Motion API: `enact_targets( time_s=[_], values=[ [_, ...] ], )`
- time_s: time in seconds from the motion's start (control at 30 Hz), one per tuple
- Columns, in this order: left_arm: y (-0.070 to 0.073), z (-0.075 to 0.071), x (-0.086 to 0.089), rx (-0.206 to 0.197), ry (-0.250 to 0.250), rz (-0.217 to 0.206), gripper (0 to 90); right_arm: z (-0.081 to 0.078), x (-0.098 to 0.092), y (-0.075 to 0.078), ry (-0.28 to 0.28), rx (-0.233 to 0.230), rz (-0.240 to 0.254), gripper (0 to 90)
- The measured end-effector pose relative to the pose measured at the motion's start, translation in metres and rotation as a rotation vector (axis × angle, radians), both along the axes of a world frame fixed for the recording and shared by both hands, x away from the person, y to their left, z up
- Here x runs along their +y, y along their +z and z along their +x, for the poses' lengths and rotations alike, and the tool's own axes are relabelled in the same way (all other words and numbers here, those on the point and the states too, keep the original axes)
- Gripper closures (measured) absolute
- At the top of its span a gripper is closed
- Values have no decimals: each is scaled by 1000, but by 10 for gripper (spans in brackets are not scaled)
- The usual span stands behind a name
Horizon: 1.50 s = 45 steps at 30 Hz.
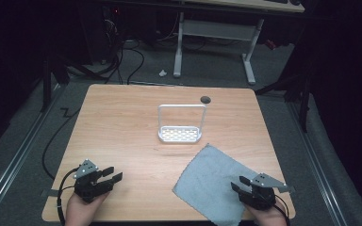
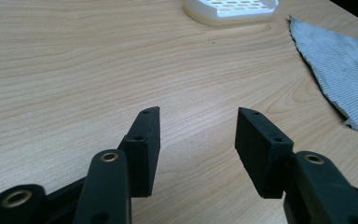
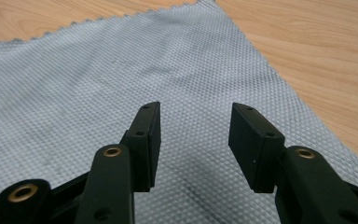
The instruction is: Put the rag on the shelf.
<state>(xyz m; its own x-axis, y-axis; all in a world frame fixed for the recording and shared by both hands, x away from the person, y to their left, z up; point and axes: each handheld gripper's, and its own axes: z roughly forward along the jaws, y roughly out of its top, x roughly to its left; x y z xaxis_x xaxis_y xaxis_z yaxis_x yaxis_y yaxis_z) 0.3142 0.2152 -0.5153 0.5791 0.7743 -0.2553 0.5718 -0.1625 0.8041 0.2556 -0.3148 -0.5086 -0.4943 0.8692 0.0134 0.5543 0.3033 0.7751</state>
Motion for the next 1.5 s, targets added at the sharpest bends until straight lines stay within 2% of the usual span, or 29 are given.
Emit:
enact_targets(
  time_s=[0.03,0.07,0.13,0.2,0.23,0.27,0.3,0.33,0.4,0.7,0.73,0.97,1.07,1.1,1.13,1.27,1.37,1.4,1.43,1.47,1.5],
  values=[
    [0,0,1,-2,3,-3,506,-3,3,1,25,-5,3,598],
    [0,0,1,-2,3,-3,506,-3,3,1,25,-5,3,598],
    [1,-1,1,-3,6,-2,506,-9,12,1,97,3,10,743],
    [1,0,2,-4,10,-4,506,-14,21,1,144,5,-24,882],
    [1,0,3,-4,12,-7,506,-15,24,1,160,7,-37,900],
    [1,0,3,-4,12,-7,506,-15,28,0,187,15,-56,900],
    [1,0,3,-4,14,-9,506,-15,28,0,187,15,-56,900],
    [1,0,3,-4,15,-15,506,-16,35,-1,213,27,-83,900],
    [1,0,4,-7,15,-15,507,-16,38,-3,231,39,-96,900],
    [3,-2,5,-12,15,-19,509,-15,36,-8,235,81,-114,900],
    [3,-1,5,-12,15,-19,509,-14,38,-11,238,97,-132,900],
    [3,-2,3,-9,7,-21,510,-11,48,-12,237,86,-128,900],
    [4,-5,-1,-21,0,-12,511,-8,59,-12,254,86,-127,900],
    [4,-8,-4,-27,-8,-3,510,-5,68,-13,274,79,-129,900],
    [4,-8,-4,-27,-8,-3,511,-5,68,-13,274,79,-129,900],
    [4,-14,-12,-28,-25,14,510,4,98,-14,352,66,-135,900],
    [3,-16,-18,-28,-41,31,509,9,108,-13,383,48,-154,900],
    [3,-17,-19,-26,-43,33,509,9,105,-11,377,34,-151,900],
    [2,-17,-19,-26,-43,36,509,10,98,-8,352,25,-122,900],
    [2,-17,-19,-25,-43,37,509,12,89,-5,315,14,-92,900],
    [2,-17,-19,-23,-41,35,510,13,78,-2,274,0,-84,900]
  ],
)
